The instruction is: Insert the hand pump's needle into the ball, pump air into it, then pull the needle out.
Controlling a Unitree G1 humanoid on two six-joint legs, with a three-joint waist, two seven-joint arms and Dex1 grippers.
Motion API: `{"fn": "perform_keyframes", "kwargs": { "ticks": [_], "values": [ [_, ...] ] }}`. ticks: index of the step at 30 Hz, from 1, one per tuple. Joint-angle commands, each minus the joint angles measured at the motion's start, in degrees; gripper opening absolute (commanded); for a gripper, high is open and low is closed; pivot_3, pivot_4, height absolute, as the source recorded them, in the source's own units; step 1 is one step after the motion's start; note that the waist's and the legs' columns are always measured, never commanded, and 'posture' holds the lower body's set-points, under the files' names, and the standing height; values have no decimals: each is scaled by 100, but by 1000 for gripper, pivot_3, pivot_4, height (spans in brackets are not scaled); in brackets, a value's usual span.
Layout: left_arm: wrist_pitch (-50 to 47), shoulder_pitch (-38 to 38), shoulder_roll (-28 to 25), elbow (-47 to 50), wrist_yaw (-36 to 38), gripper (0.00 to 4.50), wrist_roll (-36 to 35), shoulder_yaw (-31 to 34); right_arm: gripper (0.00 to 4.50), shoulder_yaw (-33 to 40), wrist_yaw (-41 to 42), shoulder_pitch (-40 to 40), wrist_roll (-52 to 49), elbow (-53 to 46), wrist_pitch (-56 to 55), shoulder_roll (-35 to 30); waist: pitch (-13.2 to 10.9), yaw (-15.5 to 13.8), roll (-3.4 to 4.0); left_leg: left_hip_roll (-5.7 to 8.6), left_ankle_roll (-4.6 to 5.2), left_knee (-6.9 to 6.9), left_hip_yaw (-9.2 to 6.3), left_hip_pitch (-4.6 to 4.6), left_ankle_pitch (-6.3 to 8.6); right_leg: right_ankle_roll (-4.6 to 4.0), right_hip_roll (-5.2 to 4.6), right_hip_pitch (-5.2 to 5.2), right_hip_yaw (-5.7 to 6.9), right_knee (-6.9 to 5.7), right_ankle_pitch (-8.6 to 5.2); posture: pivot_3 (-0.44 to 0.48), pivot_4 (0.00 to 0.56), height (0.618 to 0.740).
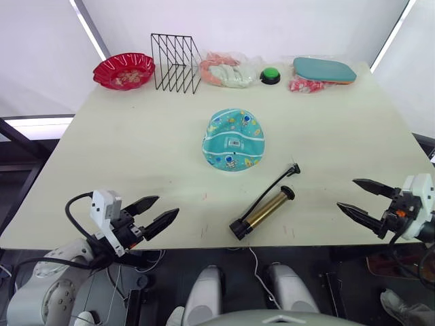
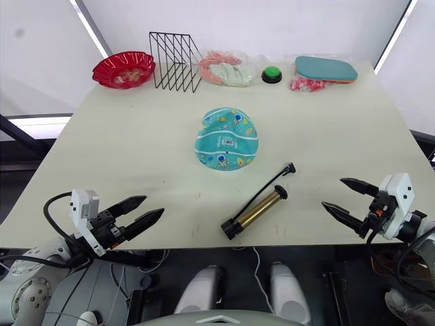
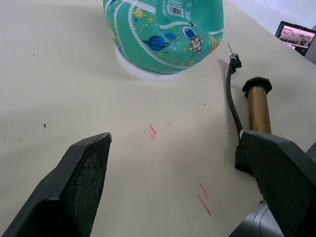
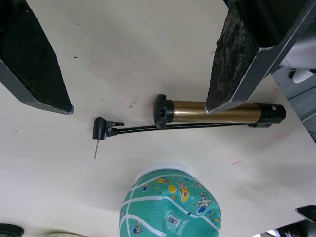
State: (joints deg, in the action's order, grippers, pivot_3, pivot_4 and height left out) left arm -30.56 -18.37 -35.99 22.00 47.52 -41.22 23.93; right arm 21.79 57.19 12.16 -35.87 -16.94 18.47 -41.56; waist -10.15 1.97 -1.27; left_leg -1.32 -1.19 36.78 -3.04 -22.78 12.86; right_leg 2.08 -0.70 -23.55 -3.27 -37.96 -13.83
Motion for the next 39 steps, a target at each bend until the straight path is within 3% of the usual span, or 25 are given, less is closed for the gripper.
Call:
{"fn": "perform_keyframes", "kwargs": {
  "ticks": [1, 10, 13, 19, 21, 24, 27, 32, 39],
  "values": [
    [-34, 157, -247, 102, 195, 4445, -76, -14, 4500, 167, 130, -4, -48, -26, -211, 8, 0, 0, 0, 0, 0, 0, 0, 0, 0, 0, 0, 0, 0, 0, 0, 0, 150, 740],
    [-909, 823, -1131, 435, 546, 4445, -492, -321, 4500, 293, 414, 126, -300, -365, -120, -152, -1, -4, 0, 0, 5, -1, 6, -4, 3, 1, -2, -3, -1, 2, 0, 0, 150, 740],
    [-1233, 1232, -1467, 774, 615, 4445, -551, -728, 4500, 493, 417, 258, -509, -692, 62, -295, -2, 2, 1, -1, 5, 0, 7, -1, 3, 2, -1, -3, -3, -1, 0, 0, 150, 740],
    [-2707, 2814, -1697, 1053, -282, 4445, -566, -1817, 4500, 1145, 367, 794, -899, -1280, 343, -395, -4, -118, 2, -1, 5, 3, 5, -4, 3, 3, 1, -1, 0, 0, 0, 0, 150, 740],
    [-3206, 3346, -1576, 1045, -342, 4445, -942, -2057, 4500, 1254, 362, 924, -938, -1383, 366, -374, -4, -117, 3, 0, 5, 3, 4, -6, 3, 4, 3, -1, -1, 0, 1, 0, 150, 740],
    [-3858, 4424, -958, 640, -967, 4445, -367, -3212, 4500, 1412, 321, 1083, -1006, -1539, 407, -328, -1, -135, 6, 1, 5, 6, 4, -6, 3, 6, 2, 1, 0, 1, 2, 0, 150, 740],
    [-4181, 5165, -272, 333, -1466, 4445, 36, -3833, 4500, 1380, 208, 1114, -1048, -1641, 407, -229, -5, -102, -3, 6, 5, 24, -5, -10, 3, 32, 4, 9, 2, 1, 17, 0, 150, 740],
    [-4477, 5829, 257, -162, -1763, 4445, 468, -4358, 4500, 1333, 159, 1064, -1085, -1688, 437, -248, -8, -56, -6, 3, 8, 22, -6, -9, 4, 33, 9, 7, -1, -3, 17, 0, 150, 740],
    [-4127, 6370, 1058, -1172, -1947, 4445, 1254, -4966, 4500, 1331, 297, 1096, -973, -1631, 401, -277, -8, -112, -6, 8, 8, 27, -10, -17, 5, 33, 7, 8, 1, 1, 17, 0, 150, 740]
  ]
}}
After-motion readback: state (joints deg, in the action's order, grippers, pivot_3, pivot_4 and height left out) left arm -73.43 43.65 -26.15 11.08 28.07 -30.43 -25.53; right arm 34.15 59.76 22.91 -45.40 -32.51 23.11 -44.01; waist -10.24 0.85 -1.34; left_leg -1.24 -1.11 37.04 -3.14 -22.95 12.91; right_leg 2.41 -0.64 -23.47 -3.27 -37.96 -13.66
